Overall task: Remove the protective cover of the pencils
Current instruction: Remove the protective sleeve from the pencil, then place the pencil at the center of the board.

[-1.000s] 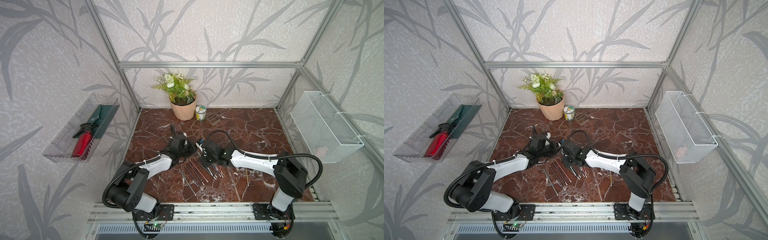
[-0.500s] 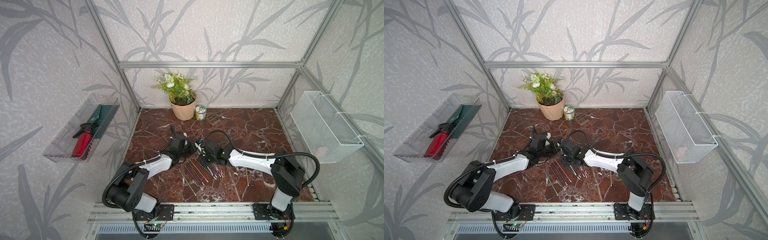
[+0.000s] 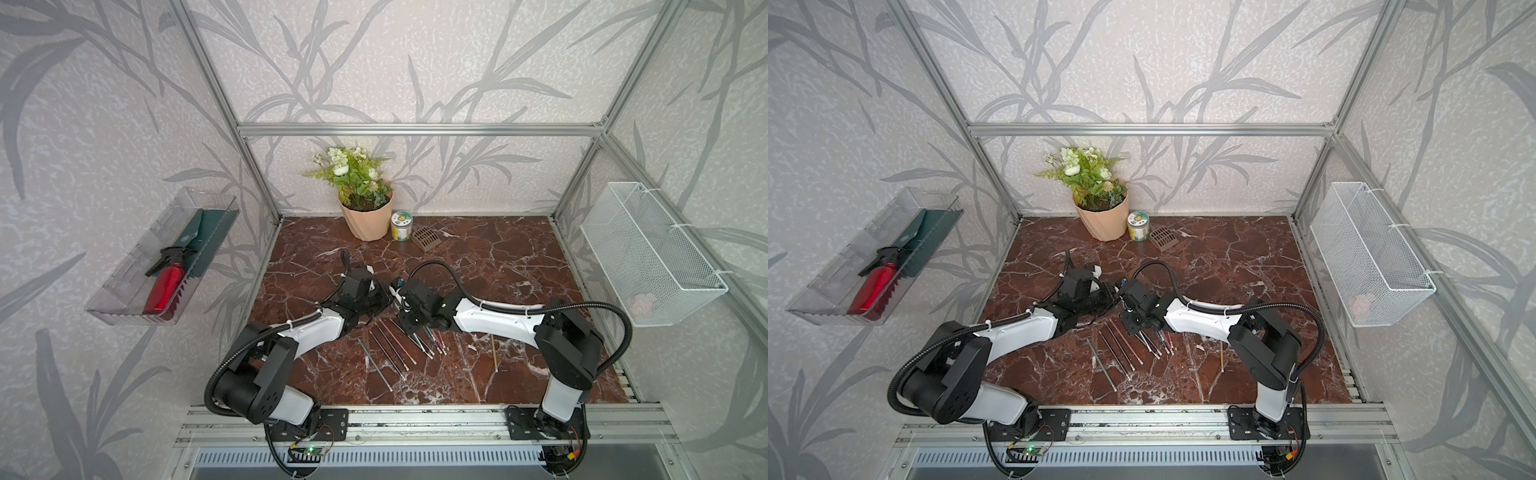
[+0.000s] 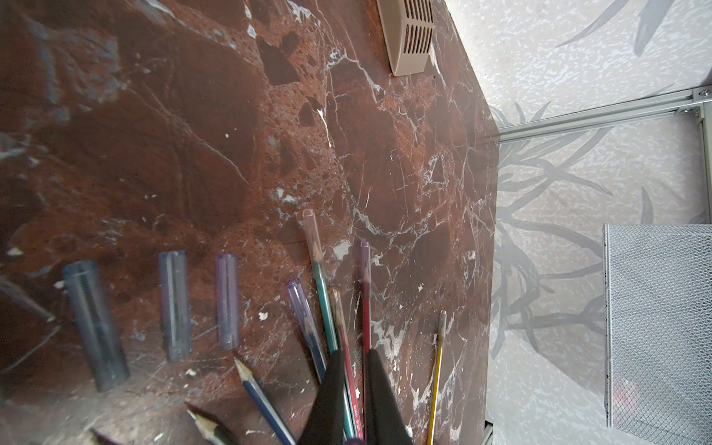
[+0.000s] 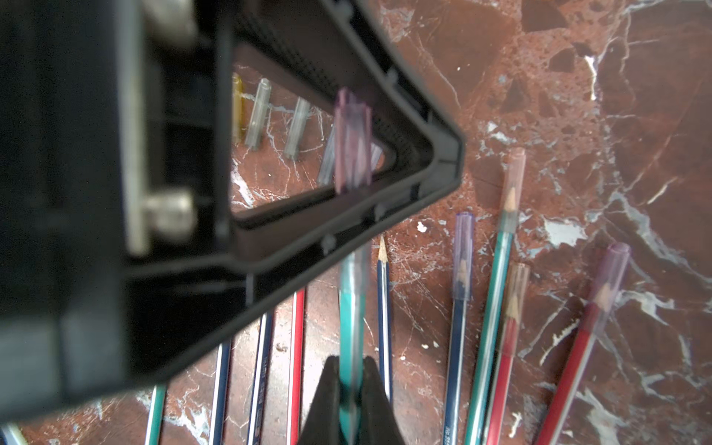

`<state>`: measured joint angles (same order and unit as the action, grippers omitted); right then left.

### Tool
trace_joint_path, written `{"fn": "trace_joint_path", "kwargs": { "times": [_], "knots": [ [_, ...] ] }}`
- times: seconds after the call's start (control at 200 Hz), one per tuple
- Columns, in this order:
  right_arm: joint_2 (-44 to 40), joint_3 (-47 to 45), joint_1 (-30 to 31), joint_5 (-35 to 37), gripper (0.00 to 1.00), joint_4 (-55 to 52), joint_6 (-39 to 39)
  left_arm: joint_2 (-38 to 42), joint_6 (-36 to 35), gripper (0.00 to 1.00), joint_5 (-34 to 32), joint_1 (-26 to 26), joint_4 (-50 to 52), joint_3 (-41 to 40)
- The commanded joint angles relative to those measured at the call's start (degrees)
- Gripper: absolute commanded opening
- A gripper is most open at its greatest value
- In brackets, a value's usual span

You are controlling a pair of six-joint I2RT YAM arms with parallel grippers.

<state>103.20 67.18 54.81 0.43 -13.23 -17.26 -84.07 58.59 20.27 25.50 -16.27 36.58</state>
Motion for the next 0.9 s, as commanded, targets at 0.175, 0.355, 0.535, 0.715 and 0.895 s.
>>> {"fn": "trace_joint_path", "kwargs": {
  "times": [0.175, 0.355, 0.535, 0.715, 0.895],
  "knots": [
    [-3.6, -2.9, 0.5, -1.3, 0.00, -0.2, 2.2, 1.7, -0.3, 0.00, -0.5, 0.1, 0.6, -0.5],
    [-5.0, -5.9, 0.5, 0.0, 0.00, -0.6, 2.8, 2.0, -1.0, 0.00, -1.6, -0.8, 2.0, -0.3],
    [-7.7, -8.2, 0.5, 0.5, 0.00, -0.8, 2.9, 1.9, -2.0, 0.00, -2.8, -2.4, 2.8, 0.2],
    [-10.1, -10.7, 0.7, 0.4, 0.00, -0.5, 2.5, 1.6, -2.1, 0.00, -2.6, -5.4, 2.3, -0.4],
    [-11.4, -11.0, 0.7, 3.3, 0.00, -1.2, 2.5, 1.9, -2.3, 0.00, -2.3, -6.2, 1.7, -0.9]
  ]
}}
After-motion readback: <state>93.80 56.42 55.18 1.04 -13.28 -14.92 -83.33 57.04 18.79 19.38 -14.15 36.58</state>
